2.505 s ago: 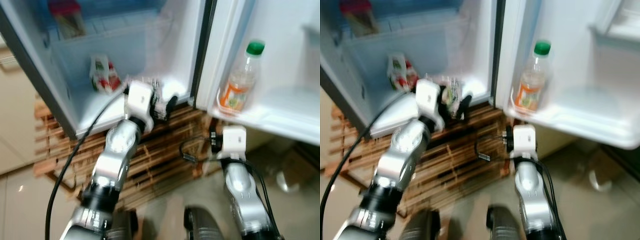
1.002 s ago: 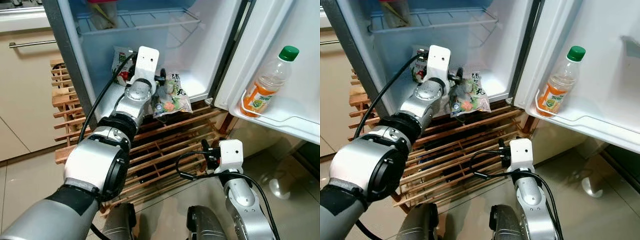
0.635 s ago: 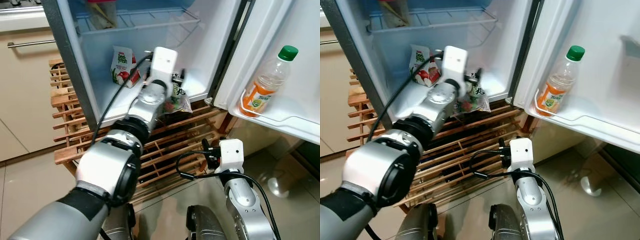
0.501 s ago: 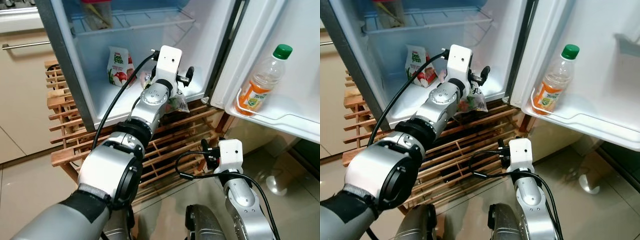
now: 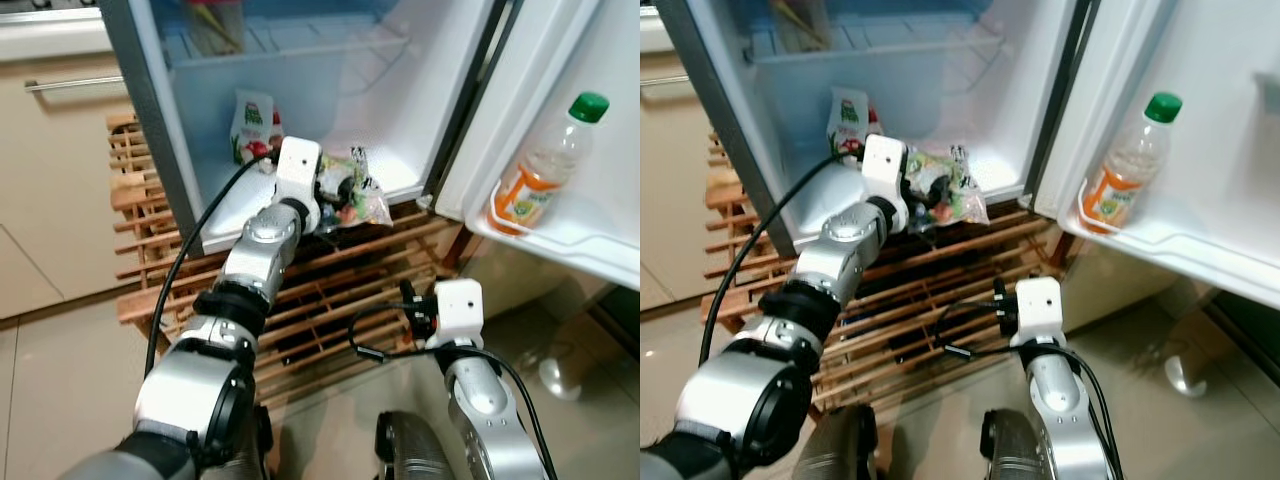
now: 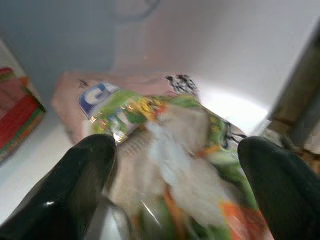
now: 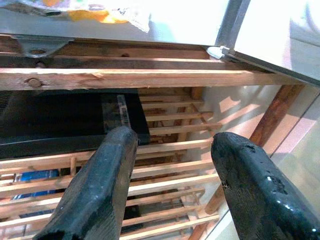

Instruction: Restocking fridge

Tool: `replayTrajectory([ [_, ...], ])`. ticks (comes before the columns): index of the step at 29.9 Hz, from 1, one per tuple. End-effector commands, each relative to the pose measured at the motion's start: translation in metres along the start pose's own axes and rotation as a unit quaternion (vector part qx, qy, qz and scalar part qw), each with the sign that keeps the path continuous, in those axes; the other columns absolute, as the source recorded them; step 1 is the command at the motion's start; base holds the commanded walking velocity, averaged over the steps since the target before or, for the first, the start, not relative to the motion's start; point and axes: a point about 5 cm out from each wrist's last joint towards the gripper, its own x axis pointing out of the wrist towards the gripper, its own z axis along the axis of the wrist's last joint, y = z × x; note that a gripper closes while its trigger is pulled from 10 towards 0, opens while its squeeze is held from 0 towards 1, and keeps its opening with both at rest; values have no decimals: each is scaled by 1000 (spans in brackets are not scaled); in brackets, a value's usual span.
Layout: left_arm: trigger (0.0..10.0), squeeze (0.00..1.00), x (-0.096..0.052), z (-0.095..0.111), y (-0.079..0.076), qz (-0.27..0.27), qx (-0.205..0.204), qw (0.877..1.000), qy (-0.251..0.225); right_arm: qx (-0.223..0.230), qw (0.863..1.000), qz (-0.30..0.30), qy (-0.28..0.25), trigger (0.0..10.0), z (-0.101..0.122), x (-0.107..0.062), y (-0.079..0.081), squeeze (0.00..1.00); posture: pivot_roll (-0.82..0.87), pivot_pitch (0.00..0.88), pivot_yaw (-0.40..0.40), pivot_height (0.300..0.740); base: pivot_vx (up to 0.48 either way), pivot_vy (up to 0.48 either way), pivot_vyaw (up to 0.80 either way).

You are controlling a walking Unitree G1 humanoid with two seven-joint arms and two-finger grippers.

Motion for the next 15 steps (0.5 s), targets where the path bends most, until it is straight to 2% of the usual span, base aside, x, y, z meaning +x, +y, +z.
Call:
replayTrajectory([
  [1, 10000, 0, -13, 20, -26, -51, 19, 998, -18, -8, 1000, -9, -3, 10000, 2, -5, -4, 349, -141, 0, -17, 625, 0, 0, 0],
  [4, 10000, 0, -19, 21, -33, -60, 23, 998, -15, -8, 1000, -10, -2, 10000, 1, -7, -5, 349, -144, 0, -13, 625, 0, 0, 0],
  [6, 10000, 0, -27, 17, -41, -71, 25, 997, -3, -8, 1000, -11, 2, 10000, -1, -9, -5, 349, -147, 0, -12, 625, 0, 0, 0],
  [10, 10000, 0, -34, 9, -48, -77, 25, 997, 11, -8, 1000, -12, 6, 10000, -4, -11, -5, 349, -148, 0, -12, 625, 0, 0, 0],
  [11, 10000, 0, -41, 5, -51, -78, 23, 996, 29, -8, 1000, -11, 7, 10000, -4, -11, -4, 349, -148, 0, -11, 625, 0, 0, 0],
  [15, 10000, 0, -48, -5, -55, -80, 15, 995, 61, -9, 1000, -10, 7, 10000, -4, -11, -4, 349, -151, 0, -9, 625, 0, 0, 0],
])
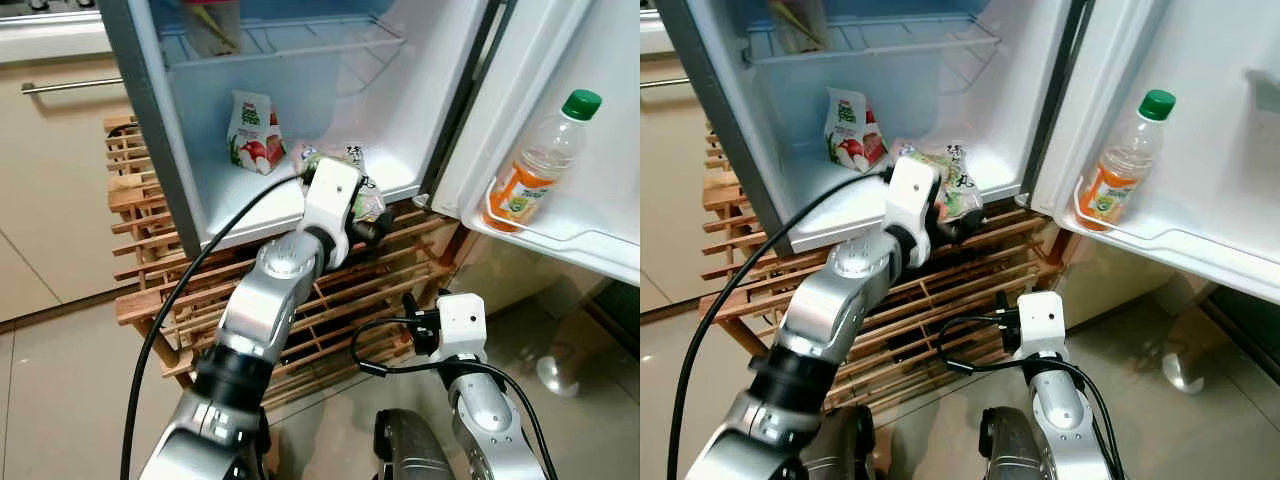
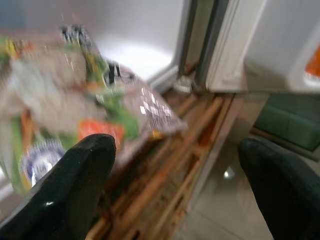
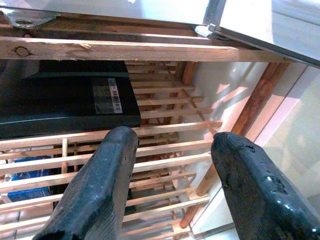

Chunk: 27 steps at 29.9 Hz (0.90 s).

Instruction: Restocking fridge

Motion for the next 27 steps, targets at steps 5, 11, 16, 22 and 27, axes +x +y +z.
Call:
replayTrajectory([
  [5, 10000, 0, -6, -4, -7, -3, -4, 1000, 19, 1, 1000, -3, -7, 10000, 5, 0, -1, 349, -148, 0, -8, 625, 0, 0, 0],
  [11, 10000, 0, 1, -23, -7, 16, -19, 999, 44, 3, 1000, -3, -6, 10000, 4, 1, 2, 345, -143, 0, -5, 625, 0, 0, 0],
  [16, 10000, 0, 8, -28, -7, 22, -17, 998, 50, 4, 1000, -3, -7, 10000, 5, 3, 3, 349, -145, 0, -2, 625, 0, 0, 0],
  [22, 10000, 0, 23, -35, -4, 38, -18, 998, 45, 4, 1000, -6, -9, 10000, 6, 4, 3, 349, -145, 0, -3, 625, 0, 0, 0],
  [27, 10000, 0, 35, -29, 2, 55, -31, 998, 9, 4, 1000, -7, -11, 10000, 7, 5, 3, 349, -151, 0, -3, 625, 0, 0, 0],
])
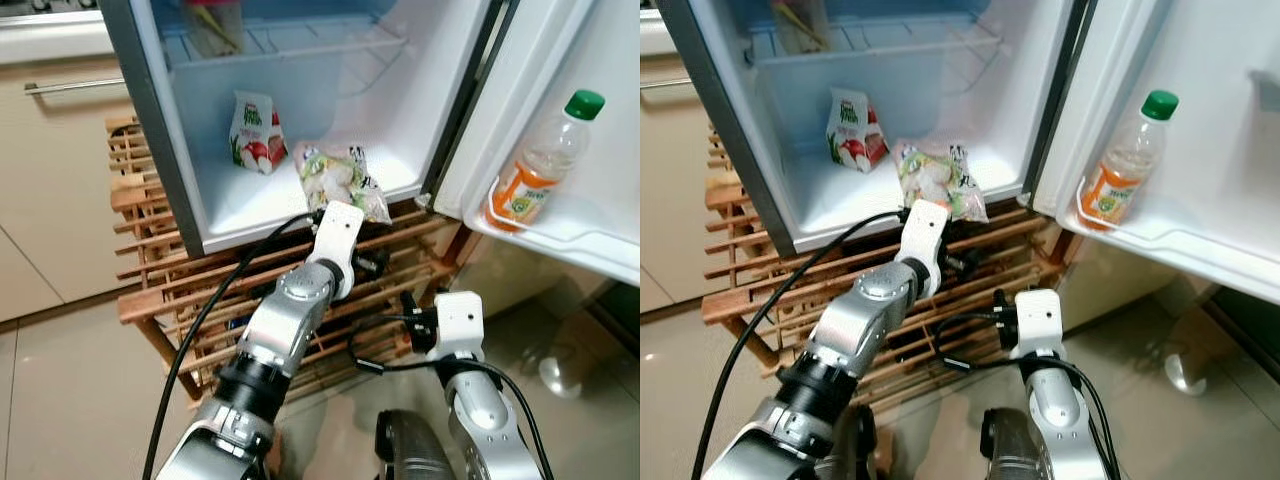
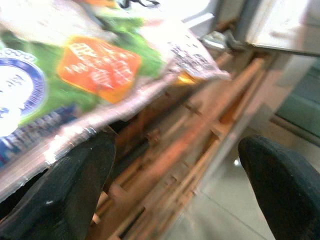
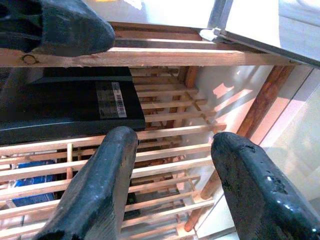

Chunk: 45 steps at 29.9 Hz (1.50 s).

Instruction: Restocking fridge

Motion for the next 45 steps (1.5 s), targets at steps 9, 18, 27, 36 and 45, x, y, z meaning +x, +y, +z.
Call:
replayTrajectory([
  [9, 10000, 0, 20, -12, 13, 41, 2, 999, 13, -1, 1000, -3, -10, 10000, 6, 4, 1, 349, -155, 0, 4, 625, 0, 0, 0],
  [18, 10000, 0, 26, 48, 16, 48, 4, 994, -100, -6, 1000, -7, -19, 10000, 11, 3, -3, 349, -163, 0, 6, 625, 0, 0, 0],
  [27, 10000, 0, 22, 83, 22, 46, -13, 988, -148, -9, 1000, -4, -21, 10000, 11, 5, -2, 349, -161, 0, 3, 625, 0, 0, 0],
  [36, 10000, 0, 17, 48, -4, -20, -58, 998, -34, -10, 1000, -2, -12, 10000, 8, 4, -3, 349, -153, 0, -5, 625, 0, 0, 0],
  [45, 10000, 0, 5, 60, -5, -14, -38, 996, -81, -13, 1000, -1, -9, 10000, 7, 6, -4, 349, -151, 0, -11, 625, 0, 0, 0],
])
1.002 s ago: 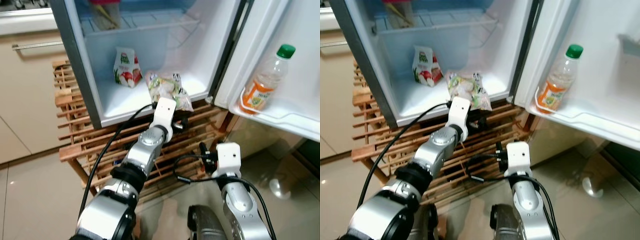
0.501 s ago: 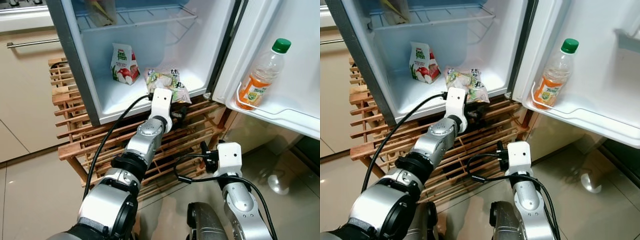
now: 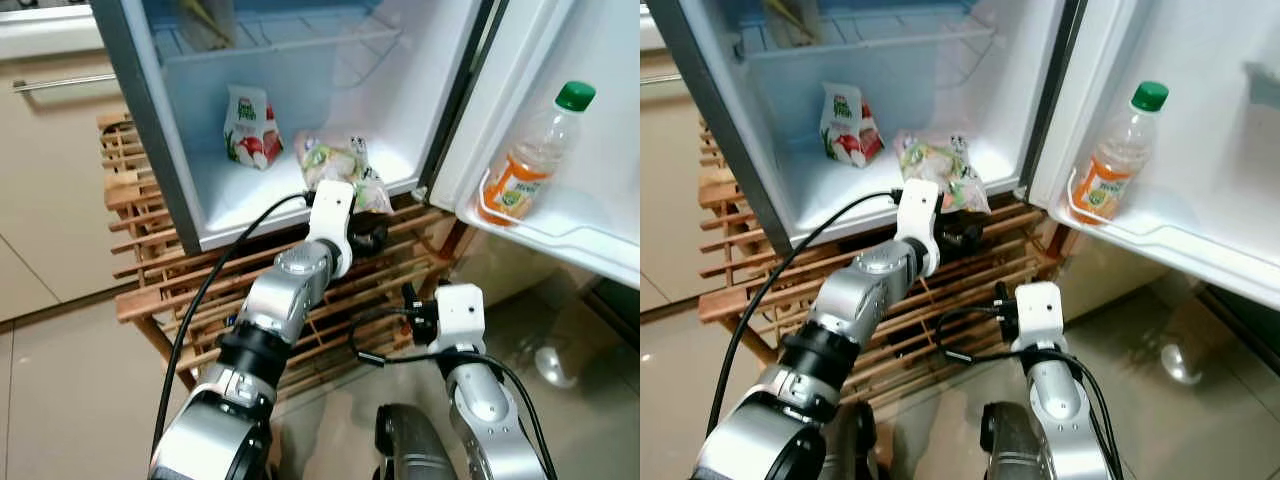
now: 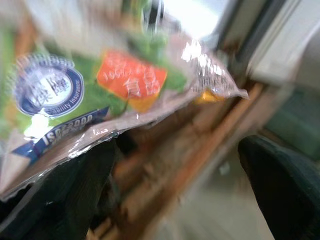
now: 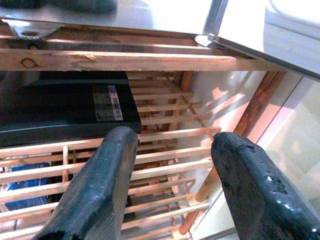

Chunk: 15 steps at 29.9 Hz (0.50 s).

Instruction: Restocking fridge

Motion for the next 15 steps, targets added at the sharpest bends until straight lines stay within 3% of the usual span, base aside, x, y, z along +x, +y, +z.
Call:
replayTrajectory([
  [1, 10000, 0, 1, 27, -12, -6, 13, 999, -52, -4, 1000, 1, 3, 10000, 0, 1, -2, 349, -151, 0, -13, 625, 0, 0, 0],
  [6, 10000, 0, 1, 45, 2, 15, 0, 997, -69, -6, 1000, 2, 1, 10000, 1, 3, -2, 349, -155, 0, -13, 625, 0, 0, 0],
  [10, 10000, 0, -4, 68, -4, 3, 6, 995, -103, -8, 1000, 1, 0, 10000, 1, 3, -4, 349, -155, 0, -17, 625, 0, 0, 0],
  [15, 10000, 0, 5, 58, 11, 40, 19, 995, -86, -9, 1000, 4, 1, 10000, 0, 4, -3, 353, -150, 0, -18, 625, 0, 0, 0],
])
